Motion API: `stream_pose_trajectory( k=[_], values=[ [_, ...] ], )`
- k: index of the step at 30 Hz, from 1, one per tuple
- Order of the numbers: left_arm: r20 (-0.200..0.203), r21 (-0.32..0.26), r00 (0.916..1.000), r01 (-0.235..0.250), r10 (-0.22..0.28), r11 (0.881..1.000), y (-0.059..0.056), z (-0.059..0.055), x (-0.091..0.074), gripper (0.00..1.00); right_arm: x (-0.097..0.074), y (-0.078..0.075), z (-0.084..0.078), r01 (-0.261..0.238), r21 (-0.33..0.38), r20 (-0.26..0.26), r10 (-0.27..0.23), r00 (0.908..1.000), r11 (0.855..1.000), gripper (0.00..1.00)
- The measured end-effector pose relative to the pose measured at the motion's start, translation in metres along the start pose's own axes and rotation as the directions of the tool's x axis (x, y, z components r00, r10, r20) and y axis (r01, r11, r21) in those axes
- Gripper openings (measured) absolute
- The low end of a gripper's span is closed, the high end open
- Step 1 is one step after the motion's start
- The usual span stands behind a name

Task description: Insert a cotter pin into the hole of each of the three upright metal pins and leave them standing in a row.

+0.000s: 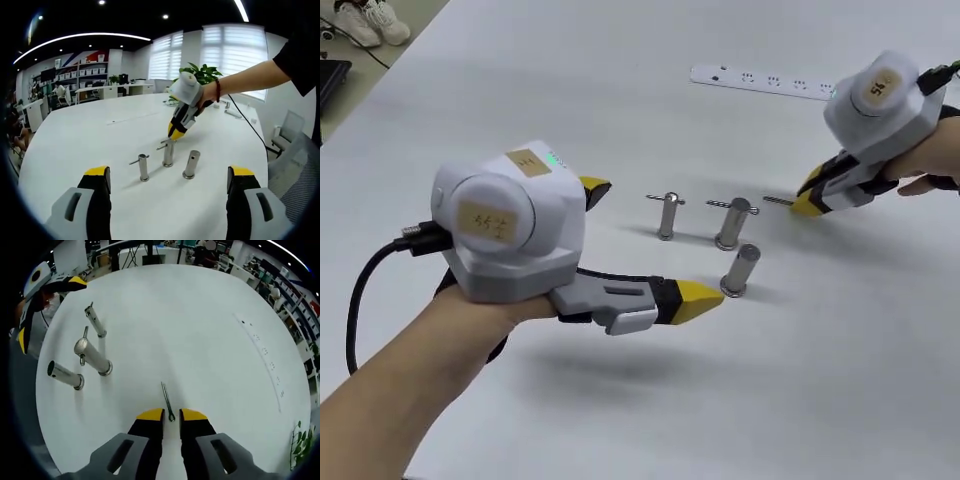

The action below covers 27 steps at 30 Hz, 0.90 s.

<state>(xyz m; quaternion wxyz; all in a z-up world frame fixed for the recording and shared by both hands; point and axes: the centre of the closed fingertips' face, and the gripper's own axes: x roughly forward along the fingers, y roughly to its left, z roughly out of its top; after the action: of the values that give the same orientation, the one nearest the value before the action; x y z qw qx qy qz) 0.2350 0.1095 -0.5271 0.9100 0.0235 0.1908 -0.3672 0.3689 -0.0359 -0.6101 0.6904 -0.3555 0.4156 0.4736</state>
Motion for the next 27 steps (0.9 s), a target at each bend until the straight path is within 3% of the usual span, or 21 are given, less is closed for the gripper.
stream_pose_trajectory(
  k=[4, 16, 27],
  values=[
    [-0.001, -0.001, 1.0000, -0.005, 0.005, 1.000, 0.0010, -0.0001, -0.0005, 0.96, 0.0036, -0.0038, -0.0004, -0.027, 0.012, -0.010, 0.027, 0.9996, 1.000, 0.00],
    [0.000, -0.008, 1.0000, -0.004, 0.004, 1.000, 0.0003, 0.0001, -0.0018, 0.95, 0.0038, -0.0008, -0.0016, -0.011, -0.014, -0.048, 0.010, 0.9988, 1.000, 0.00],
    [-0.004, -0.018, 0.9999, -0.010, 0.010, 1.000, 0.0023, -0.0005, -0.0029, 0.91, 0.0022, 0.0010, 0.0028, -0.002, -0.085, -0.021, 0.000, 0.9998, 0.996, 0.00]
  ],
)
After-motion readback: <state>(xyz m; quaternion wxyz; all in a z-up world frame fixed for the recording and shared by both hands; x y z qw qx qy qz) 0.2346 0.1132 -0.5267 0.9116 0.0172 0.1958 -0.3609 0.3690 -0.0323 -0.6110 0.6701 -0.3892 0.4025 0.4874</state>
